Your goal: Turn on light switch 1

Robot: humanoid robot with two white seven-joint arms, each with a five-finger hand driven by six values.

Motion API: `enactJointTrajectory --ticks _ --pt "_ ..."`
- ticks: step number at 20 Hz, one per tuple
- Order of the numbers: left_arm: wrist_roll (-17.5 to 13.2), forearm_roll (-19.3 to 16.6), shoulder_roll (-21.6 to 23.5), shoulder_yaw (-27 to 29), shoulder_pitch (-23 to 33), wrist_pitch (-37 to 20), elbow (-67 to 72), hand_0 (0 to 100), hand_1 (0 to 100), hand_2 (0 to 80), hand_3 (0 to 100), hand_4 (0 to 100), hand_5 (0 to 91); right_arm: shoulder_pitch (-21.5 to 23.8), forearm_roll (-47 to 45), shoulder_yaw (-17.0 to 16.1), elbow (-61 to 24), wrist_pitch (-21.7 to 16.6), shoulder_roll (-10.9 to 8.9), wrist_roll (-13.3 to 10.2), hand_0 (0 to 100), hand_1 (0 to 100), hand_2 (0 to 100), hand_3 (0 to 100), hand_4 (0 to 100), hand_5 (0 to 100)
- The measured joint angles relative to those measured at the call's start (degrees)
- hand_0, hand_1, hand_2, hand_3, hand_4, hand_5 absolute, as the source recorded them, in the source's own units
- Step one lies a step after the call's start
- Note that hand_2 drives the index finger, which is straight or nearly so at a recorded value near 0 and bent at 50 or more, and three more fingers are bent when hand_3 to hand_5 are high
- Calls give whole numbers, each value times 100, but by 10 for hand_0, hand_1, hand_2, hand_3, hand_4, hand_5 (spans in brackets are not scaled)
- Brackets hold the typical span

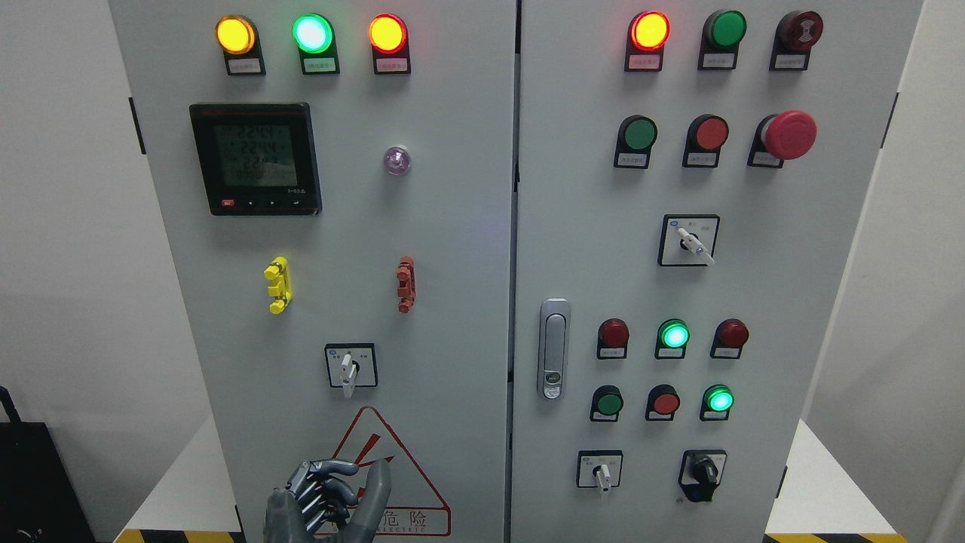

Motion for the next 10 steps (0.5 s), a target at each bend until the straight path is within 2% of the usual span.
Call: enactJointTrajectory --ticks 10 --pt "29 8 -17 33 -101 73 5 32 636 559 862 903 833 0 0 0 0 0 0 0 0 0 0 0 0 0"
